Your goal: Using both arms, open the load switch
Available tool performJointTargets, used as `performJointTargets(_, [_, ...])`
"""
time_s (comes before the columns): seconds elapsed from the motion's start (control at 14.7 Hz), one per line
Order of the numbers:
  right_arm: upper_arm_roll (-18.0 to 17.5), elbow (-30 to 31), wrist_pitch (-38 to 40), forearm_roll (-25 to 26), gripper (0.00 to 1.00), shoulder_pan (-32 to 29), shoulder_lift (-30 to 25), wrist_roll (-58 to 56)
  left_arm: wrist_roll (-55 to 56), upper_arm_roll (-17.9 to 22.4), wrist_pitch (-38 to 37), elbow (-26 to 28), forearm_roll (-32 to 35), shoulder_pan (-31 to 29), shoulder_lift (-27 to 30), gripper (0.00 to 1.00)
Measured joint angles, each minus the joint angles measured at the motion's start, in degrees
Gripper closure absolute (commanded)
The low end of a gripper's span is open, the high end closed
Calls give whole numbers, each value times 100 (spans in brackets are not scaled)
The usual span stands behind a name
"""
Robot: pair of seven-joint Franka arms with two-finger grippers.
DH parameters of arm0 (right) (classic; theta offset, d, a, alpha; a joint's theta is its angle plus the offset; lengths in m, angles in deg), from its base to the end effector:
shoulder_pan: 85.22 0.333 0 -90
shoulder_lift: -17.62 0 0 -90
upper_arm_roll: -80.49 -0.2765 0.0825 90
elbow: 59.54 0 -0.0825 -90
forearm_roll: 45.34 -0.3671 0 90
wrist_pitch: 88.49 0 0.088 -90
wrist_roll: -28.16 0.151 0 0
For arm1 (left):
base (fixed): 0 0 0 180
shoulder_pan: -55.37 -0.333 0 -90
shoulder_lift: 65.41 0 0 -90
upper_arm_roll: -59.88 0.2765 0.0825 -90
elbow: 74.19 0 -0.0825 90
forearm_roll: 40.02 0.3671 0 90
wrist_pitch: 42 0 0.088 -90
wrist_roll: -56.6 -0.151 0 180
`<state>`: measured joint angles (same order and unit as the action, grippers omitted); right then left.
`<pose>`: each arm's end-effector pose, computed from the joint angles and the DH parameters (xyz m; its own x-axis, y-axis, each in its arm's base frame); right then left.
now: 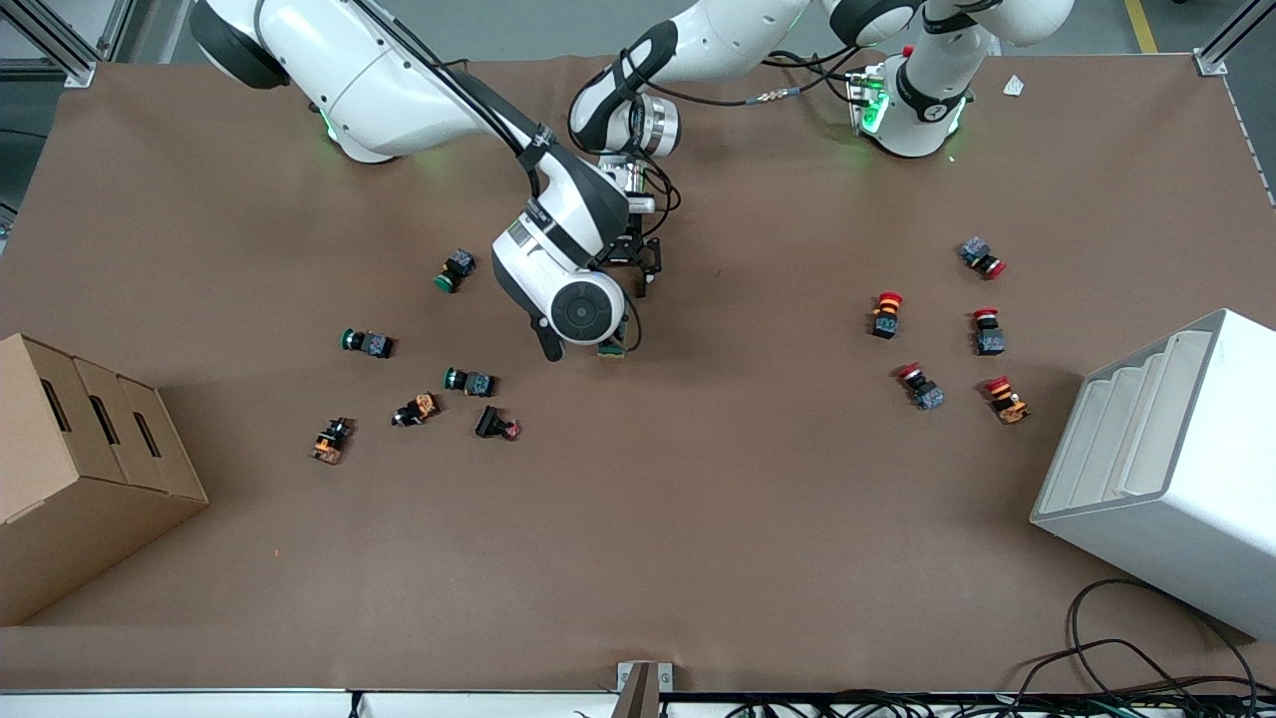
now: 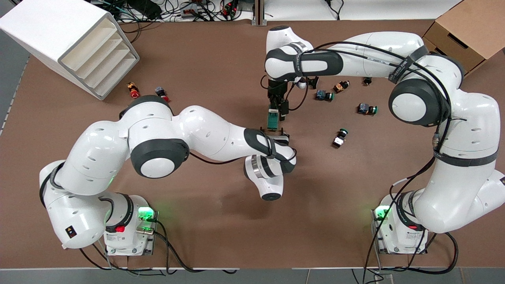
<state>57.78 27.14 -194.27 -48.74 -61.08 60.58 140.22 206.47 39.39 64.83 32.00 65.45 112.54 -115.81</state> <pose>0.4254 0.4419 0.1673 0.3121 -0.9380 -0.1507 -0.8239 -0.3462 0.4486 0.2253 -0.5318 0.0346 0.3959 -0.0138 0.9182 -0.0536 -0.9985 0.0082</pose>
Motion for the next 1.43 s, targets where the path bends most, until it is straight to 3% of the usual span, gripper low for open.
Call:
performJointTargets(0.41, [-152, -1, 320, 0, 0, 3, -37, 152, 0, 1, -5, 3, 9, 1, -2, 1])
performJointTargets(1.43, [-154, 231, 167, 123, 0, 52, -17, 153, 0, 2, -7, 4, 13, 2, -2, 1])
